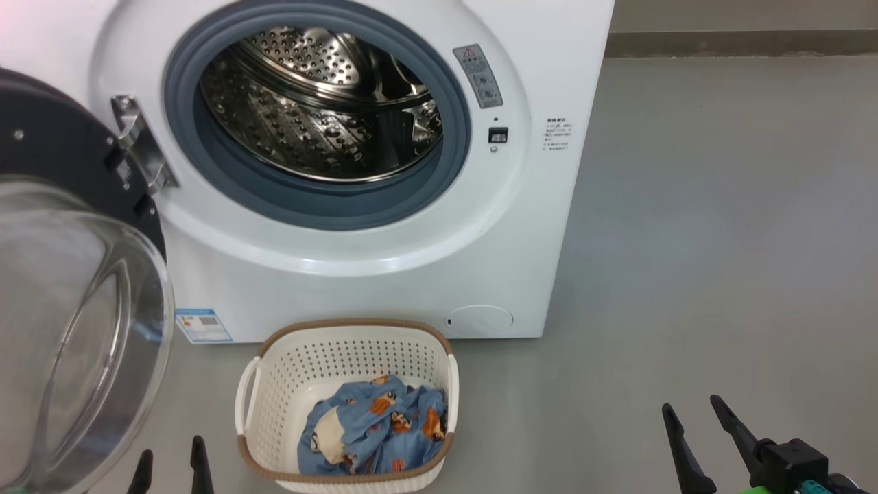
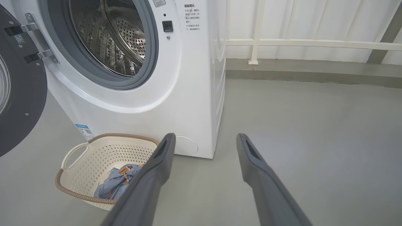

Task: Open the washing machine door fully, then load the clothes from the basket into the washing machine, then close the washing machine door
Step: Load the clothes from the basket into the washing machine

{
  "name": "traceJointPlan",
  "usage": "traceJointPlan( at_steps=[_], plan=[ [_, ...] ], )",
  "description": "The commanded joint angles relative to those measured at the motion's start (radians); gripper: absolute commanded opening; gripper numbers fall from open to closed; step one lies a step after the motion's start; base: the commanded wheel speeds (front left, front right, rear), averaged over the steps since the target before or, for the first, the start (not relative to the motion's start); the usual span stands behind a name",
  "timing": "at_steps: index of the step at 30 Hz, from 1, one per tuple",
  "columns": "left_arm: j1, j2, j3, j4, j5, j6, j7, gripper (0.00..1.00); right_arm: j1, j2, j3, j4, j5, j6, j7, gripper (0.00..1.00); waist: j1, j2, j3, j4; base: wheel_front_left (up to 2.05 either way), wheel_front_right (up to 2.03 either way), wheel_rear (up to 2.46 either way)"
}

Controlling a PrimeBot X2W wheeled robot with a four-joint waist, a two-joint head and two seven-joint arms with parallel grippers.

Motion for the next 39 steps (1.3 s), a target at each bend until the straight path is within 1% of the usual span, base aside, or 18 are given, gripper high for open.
traceJointPlan(
  at_steps=[1, 4, 9, 26, 33, 39],
  plan=[
    [-0.018, 0.017, 0.036, -0.026, 0.006, 0.004, -0.008, 1.00, -0.027, -0.014, 0.028, -0.023, 0.003, 0.002, -0.012, 1.00, 0.0001, 0.0000, 0.002, 0.000, 1.64, -1.64, 0.00],
    [-0.021, 0.017, 0.047, -0.040, 0.032, 0.023, -0.008, 1.00, -0.028, -0.016, 0.028, -0.022, 0.005, 0.002, -0.012, 1.00, 0.0001, 0.0000, 0.006, 0.000, 1.50, -1.50, 0.00],
    [-0.021, 0.017, 0.038, -0.048, 0.046, 0.032, -0.008, 1.00, -0.031, -0.021, 0.026, -0.022, 0.005, 0.002, -0.012, 1.00, 0.0001, 0.0000, 0.011, -0.001, 0.92, -0.92, 0.00],
    [-0.015, 0.017, 0.007, -0.063, 0.040, 0.035, -0.008, 1.00, -0.033, -0.022, 0.034, -0.018, 0.006, 0.002, -0.012, 1.00, 0.0001, 0.0000, 0.014, -0.001, 0.05, -0.05, 0.00],
    [-0.034, 0.017, -0.031, -0.058, 0.041, 0.034, -0.008, 1.00, -0.059, -0.018, 0.040, -0.026, 0.005, 0.002, -0.012, 1.00, 0.0001, 0.0000, 0.070, -0.024, 0.00, 0.00, 0.00],
    [-0.123, 0.020, -0.074, 0.039, 0.028, -0.001, 0.007, 1.00, -0.102, -0.009, 0.040, -0.045, -0.003, 0.002, -0.012, 1.00, 0.0001, 0.0000, 0.170, -0.062, 0.00, 0.00, 0.00]
  ],
)
